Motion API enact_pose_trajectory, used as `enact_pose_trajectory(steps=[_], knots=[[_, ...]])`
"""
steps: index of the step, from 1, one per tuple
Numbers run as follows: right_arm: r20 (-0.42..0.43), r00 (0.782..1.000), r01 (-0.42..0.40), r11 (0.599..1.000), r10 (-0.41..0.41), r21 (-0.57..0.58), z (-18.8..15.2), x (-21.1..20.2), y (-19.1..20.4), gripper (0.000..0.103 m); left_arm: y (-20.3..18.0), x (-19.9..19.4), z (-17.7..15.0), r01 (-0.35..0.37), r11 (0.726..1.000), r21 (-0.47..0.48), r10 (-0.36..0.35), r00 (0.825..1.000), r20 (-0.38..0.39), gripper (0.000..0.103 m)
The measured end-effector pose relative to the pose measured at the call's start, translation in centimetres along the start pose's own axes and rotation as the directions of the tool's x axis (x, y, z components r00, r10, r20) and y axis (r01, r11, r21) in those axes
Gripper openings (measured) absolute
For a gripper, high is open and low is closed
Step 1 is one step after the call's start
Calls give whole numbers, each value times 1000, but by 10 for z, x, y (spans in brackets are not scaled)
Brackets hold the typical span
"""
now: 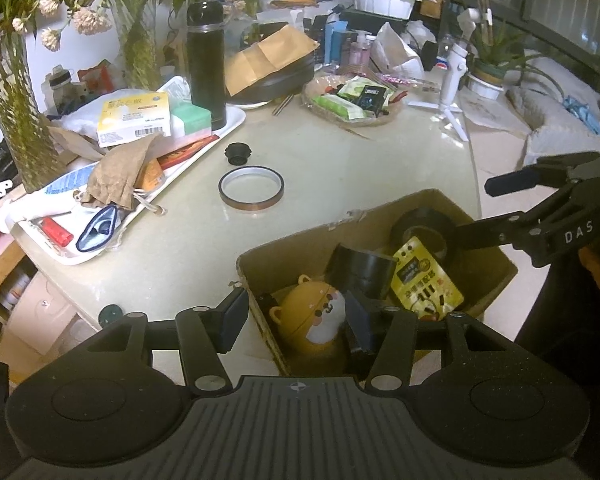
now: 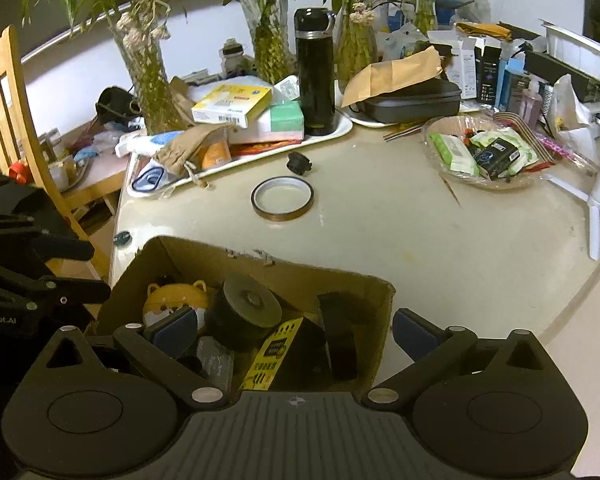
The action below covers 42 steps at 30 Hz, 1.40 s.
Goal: Organize rigid objects
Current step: 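Open both grippers and withdraw them from the box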
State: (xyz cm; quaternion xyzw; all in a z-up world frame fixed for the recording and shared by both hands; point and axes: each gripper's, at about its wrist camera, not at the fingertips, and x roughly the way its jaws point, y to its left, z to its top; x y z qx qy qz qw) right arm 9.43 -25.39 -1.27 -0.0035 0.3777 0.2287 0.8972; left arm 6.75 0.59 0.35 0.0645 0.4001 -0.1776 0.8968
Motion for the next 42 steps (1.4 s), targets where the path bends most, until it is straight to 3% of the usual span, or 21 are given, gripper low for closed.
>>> enact_pose_trajectory(steps=[16, 42], knots=[[37, 999, 18, 997, -21, 80, 8, 4, -17, 103, 8, 13, 17, -10, 1000, -13, 10, 1000, 15, 53], [73, 997, -2, 1000, 1, 12, 38, 45, -40, 103, 36, 47, 39, -28, 999, -40, 28, 1000, 13, 53]])
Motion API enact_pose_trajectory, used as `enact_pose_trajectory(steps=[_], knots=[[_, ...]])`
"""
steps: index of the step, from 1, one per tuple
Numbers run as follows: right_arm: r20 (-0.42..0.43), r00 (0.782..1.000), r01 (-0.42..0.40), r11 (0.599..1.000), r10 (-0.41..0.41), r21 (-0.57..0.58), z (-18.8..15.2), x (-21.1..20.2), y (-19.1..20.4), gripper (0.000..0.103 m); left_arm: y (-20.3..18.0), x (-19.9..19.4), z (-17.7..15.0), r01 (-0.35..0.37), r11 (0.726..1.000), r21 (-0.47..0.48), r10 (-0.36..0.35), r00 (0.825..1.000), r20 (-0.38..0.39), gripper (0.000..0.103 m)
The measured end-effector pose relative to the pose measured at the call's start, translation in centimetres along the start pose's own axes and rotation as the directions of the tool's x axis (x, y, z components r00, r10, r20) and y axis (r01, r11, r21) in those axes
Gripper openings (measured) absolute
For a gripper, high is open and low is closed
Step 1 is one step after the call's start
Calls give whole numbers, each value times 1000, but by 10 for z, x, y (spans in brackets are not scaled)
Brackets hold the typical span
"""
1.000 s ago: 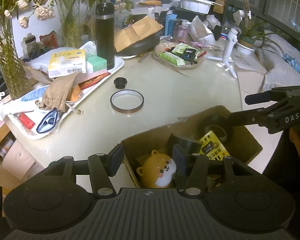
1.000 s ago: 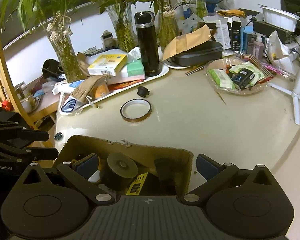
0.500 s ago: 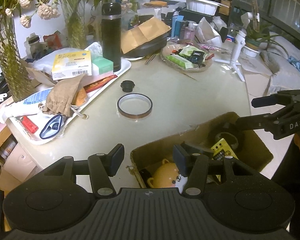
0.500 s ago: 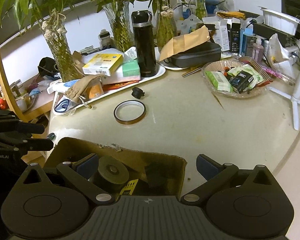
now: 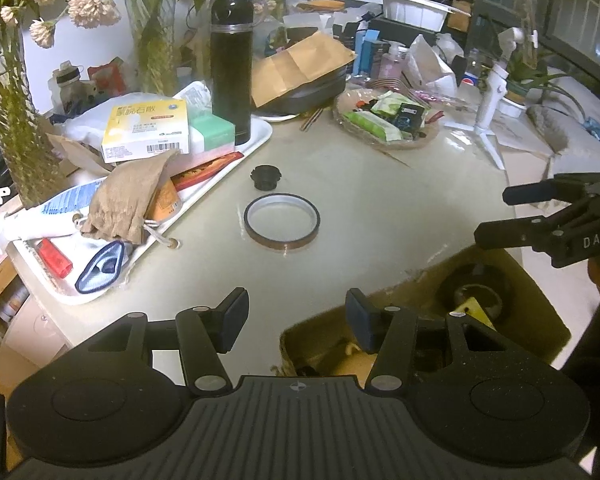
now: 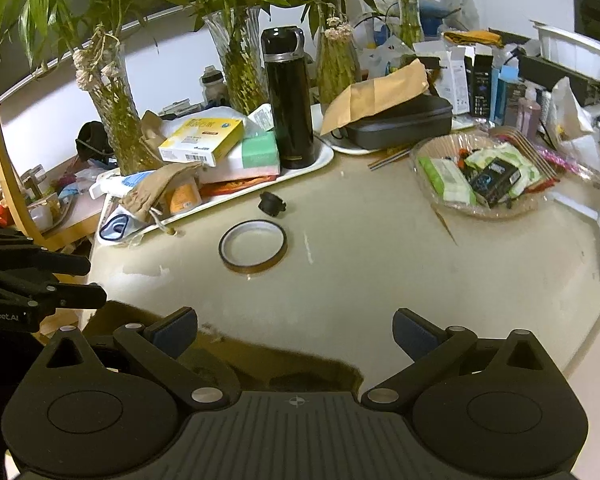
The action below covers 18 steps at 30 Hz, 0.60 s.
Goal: Organize rigid objects
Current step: 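Open both grippers and withdraw them from the box, then move the left gripper to the black-rimmed clear ring and grasp it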
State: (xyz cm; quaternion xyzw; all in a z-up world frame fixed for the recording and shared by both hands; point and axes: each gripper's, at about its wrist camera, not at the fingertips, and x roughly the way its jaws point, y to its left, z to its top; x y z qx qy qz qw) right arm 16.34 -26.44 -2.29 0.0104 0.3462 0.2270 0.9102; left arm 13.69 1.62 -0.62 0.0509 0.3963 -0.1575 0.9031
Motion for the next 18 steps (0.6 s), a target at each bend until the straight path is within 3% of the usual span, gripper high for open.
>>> enact_pose_trajectory(steps=[18], knots=[[-7, 999, 40, 999, -40, 11, 29, 44, -27, 103, 21, 57, 24, 0, 1000, 8, 0, 999, -32, 53]])
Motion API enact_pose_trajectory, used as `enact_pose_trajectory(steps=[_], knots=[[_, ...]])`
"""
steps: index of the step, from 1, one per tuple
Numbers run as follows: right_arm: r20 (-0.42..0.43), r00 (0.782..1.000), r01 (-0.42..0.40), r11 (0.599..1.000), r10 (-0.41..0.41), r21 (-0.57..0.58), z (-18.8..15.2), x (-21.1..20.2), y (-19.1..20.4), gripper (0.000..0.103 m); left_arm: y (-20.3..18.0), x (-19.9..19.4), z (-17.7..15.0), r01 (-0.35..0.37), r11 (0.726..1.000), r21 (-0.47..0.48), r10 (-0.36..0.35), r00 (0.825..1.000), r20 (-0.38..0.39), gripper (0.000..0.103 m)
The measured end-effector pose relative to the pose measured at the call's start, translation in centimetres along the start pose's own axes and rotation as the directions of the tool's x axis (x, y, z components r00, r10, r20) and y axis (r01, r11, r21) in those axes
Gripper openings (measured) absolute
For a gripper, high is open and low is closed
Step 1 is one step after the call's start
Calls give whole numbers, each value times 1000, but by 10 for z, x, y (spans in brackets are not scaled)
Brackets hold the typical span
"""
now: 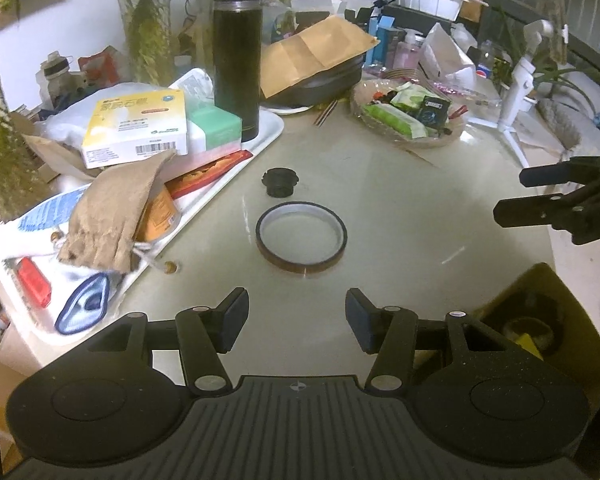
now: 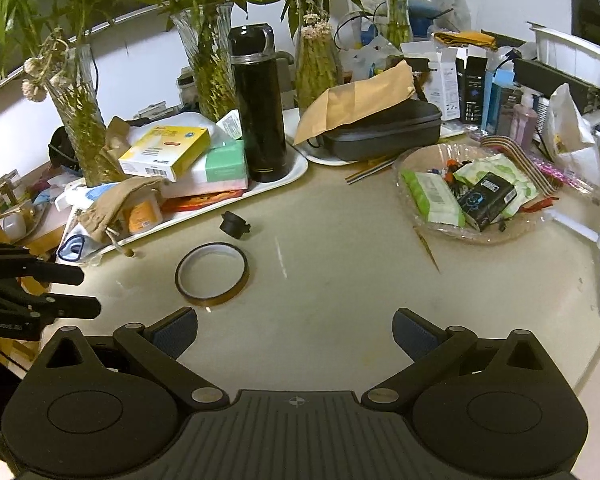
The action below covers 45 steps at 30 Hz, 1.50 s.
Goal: Organize rigid objects
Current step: 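Move the left gripper to the black-rimmed clear ring and grasp it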
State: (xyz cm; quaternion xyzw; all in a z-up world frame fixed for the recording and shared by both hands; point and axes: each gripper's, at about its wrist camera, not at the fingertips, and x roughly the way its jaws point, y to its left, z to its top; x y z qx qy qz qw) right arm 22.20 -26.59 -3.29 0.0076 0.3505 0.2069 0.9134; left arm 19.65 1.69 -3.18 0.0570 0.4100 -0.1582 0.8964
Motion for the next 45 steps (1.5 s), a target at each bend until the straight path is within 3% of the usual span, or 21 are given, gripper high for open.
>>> enact_pose_trajectory(steps=[5, 8, 12, 21, 32, 45], knots=[[-1, 1000, -2, 1000, 2, 1, 6, 12, -3, 103, 5, 20, 9, -1, 1000, 7, 1, 1000, -12, 56], [-5, 1000, 0, 1000, 0, -2, 10, 18, -5, 103, 6, 29, 14, 12, 1000, 18, -12, 1000, -8, 71], [-4, 1000, 9, 1000, -9, -1, 13, 23, -9, 103, 6, 38, 19, 31, 998, 49, -31, 1000, -1, 78], [-25, 998, 60, 998, -60, -10, 17, 33, -14, 103, 8, 72, 29, 95, 988, 123, -85, 993, -83, 85], [-25, 997, 73, 996, -71, 51, 22, 32, -24, 103, -3, 118, 36, 76, 975, 206, -38, 983, -182, 87], [-28, 996, 86, 992, -83, 97, 23, 30, -33, 103, -5, 139, 50, 79, 981, 177, -48, 983, -175, 98]])
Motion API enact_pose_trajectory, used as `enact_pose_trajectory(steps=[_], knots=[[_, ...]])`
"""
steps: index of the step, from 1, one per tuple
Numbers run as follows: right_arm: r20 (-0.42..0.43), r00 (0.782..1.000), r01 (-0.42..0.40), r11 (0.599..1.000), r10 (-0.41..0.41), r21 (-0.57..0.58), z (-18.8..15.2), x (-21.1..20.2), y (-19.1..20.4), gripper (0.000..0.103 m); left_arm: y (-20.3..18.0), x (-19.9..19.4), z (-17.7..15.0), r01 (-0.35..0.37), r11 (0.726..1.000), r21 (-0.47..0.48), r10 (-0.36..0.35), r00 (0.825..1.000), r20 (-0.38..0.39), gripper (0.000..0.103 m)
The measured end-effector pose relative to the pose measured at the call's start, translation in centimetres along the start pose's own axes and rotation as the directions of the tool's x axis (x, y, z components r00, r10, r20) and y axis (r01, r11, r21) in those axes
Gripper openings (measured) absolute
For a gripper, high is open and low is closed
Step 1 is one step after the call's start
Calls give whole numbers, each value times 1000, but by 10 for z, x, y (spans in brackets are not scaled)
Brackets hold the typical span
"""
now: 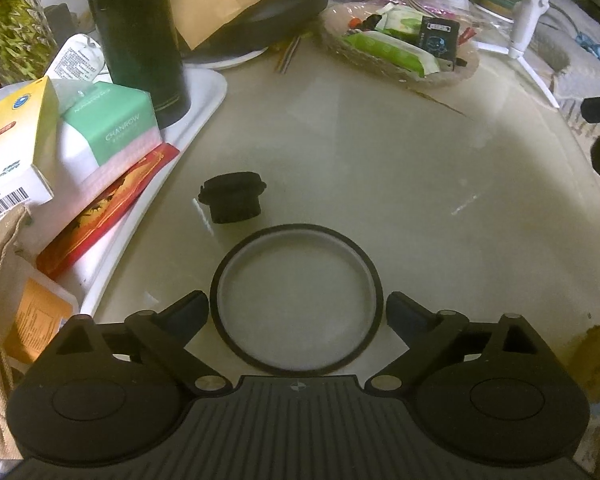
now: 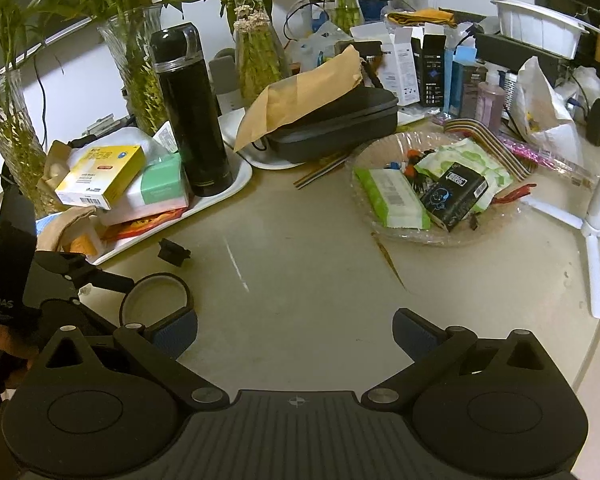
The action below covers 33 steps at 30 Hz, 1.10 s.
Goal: Organize rigid objects
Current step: 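Move the left gripper to the black-rimmed clear ring and grasp it, then lift the ring with the left gripper while the right grasps the small black cap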
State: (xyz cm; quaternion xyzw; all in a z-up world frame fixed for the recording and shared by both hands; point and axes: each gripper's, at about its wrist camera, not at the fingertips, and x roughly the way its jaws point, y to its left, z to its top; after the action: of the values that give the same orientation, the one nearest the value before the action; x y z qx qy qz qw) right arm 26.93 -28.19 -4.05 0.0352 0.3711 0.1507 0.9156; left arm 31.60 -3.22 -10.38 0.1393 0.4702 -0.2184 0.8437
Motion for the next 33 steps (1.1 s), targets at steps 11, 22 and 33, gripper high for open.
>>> enact_pose_trajectory(steps=[11, 22, 33], knots=[[-1, 1000, 2, 1000, -2, -4, 1, 0, 1, 103, 5, -6, 3, 15, 998, -55, -12, 999, 43, 92], [-9, 1000, -18, 999, 18, -40, 3, 6, 9, 103, -12, -51, 0, -5, 999, -39, 10, 989, 145, 92], [-21, 994, -108, 986, 106, -131, 8, 21, 34, 103, -12, -104, -26, -35, 996, -80, 52, 972, 229, 92]])
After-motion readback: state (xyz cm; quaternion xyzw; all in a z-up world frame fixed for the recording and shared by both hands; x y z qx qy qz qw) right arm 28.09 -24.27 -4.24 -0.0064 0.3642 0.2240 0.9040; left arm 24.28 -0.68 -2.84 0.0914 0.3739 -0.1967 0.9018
